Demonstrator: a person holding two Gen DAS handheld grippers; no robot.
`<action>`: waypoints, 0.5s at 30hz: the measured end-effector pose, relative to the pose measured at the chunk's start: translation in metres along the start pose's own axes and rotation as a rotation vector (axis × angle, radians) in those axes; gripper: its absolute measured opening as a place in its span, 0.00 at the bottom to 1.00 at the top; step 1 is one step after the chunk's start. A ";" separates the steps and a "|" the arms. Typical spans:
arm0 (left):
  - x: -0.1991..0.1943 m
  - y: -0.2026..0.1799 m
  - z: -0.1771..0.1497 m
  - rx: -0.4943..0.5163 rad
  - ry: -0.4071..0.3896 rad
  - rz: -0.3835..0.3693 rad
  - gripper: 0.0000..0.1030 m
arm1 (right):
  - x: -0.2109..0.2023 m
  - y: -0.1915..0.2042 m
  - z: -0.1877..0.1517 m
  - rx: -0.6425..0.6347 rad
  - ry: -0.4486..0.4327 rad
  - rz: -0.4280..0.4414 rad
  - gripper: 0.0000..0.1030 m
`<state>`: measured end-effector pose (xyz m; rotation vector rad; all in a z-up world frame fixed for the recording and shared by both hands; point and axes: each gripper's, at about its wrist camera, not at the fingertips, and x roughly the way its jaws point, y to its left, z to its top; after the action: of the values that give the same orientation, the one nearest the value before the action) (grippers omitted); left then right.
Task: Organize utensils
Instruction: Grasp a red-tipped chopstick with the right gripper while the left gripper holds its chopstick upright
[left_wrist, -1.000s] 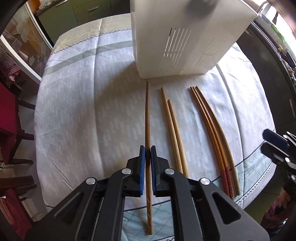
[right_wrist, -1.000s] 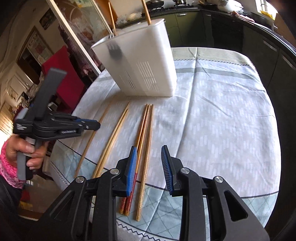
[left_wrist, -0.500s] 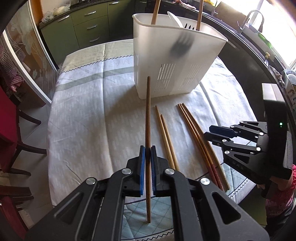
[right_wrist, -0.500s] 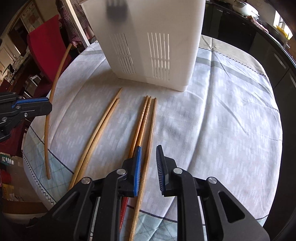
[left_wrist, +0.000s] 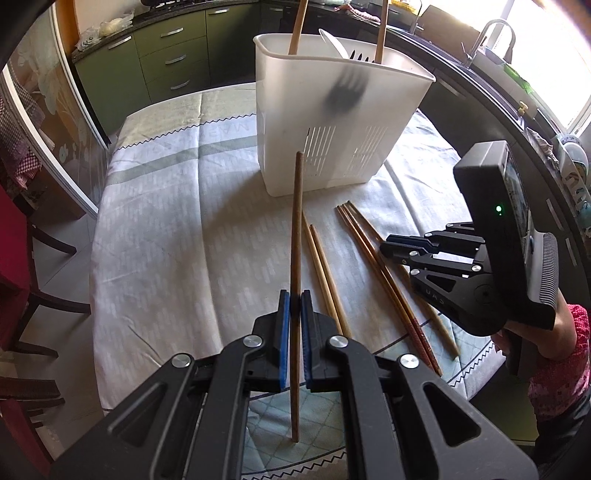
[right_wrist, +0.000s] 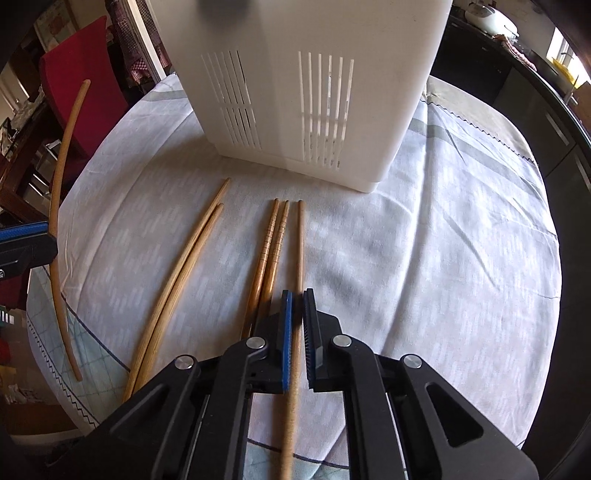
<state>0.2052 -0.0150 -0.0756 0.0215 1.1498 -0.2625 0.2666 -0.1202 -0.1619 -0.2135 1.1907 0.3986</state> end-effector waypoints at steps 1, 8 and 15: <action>-0.001 0.001 0.000 -0.002 -0.002 0.000 0.06 | -0.001 0.002 0.001 0.005 -0.008 -0.001 0.06; -0.015 0.005 0.000 -0.007 -0.031 -0.002 0.06 | -0.042 -0.005 0.006 0.044 -0.128 0.077 0.06; -0.033 0.003 -0.001 0.001 -0.072 -0.002 0.06 | -0.107 -0.010 -0.004 0.058 -0.297 0.120 0.06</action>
<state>0.1928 -0.0056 -0.0467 0.0117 1.0781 -0.2631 0.2335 -0.1508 -0.0646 -0.0304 0.9227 0.4825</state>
